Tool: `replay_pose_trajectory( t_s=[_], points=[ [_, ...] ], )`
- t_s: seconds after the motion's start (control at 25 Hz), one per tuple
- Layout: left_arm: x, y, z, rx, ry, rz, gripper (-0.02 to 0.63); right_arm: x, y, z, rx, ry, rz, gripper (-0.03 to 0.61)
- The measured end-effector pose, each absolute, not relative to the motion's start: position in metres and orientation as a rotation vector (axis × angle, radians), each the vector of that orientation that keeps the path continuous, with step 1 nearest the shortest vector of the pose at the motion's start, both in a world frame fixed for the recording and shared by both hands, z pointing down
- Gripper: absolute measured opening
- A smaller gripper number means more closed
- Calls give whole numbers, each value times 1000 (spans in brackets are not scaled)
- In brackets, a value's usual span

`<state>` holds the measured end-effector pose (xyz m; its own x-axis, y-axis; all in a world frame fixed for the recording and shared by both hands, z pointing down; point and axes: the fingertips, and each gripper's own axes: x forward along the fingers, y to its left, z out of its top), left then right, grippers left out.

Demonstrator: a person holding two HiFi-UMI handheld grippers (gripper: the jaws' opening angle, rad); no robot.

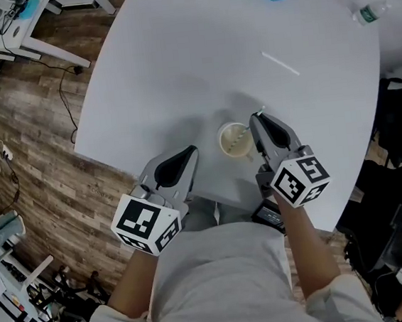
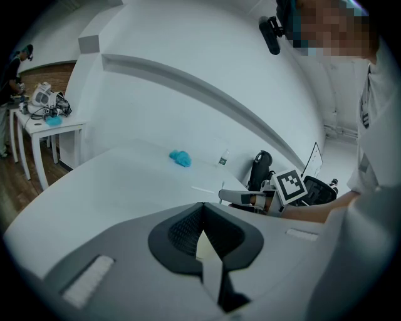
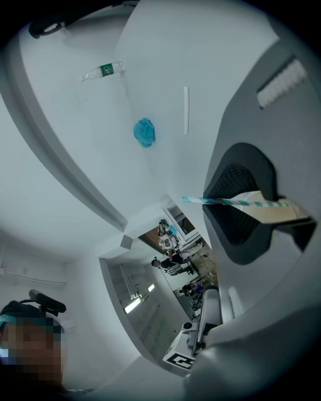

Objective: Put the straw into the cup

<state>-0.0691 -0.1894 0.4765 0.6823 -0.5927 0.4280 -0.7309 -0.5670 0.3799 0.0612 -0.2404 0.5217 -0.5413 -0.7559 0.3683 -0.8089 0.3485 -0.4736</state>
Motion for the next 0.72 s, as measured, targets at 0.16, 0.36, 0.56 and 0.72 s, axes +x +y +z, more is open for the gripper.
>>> replay_pose_trajectory(
  t_s=[0.16, 0.36, 0.56, 0.72],
  points=[
    [-69, -190, 477, 2358, -1015, 341, 18, 65, -241, 528, 1468, -2476, 961, 41],
    [-70, -190, 478, 2356, -1014, 342, 18, 63, -237, 533, 1448, -2468, 976, 61],
    [-69, -191, 478, 2359, -1013, 341, 18, 64, -237, 535, 1448, -2461, 974, 74],
    [-70, -191, 477, 2362, -1011, 338, 18, 63, -236, 534, 1444, -2464, 978, 78]
  ],
)
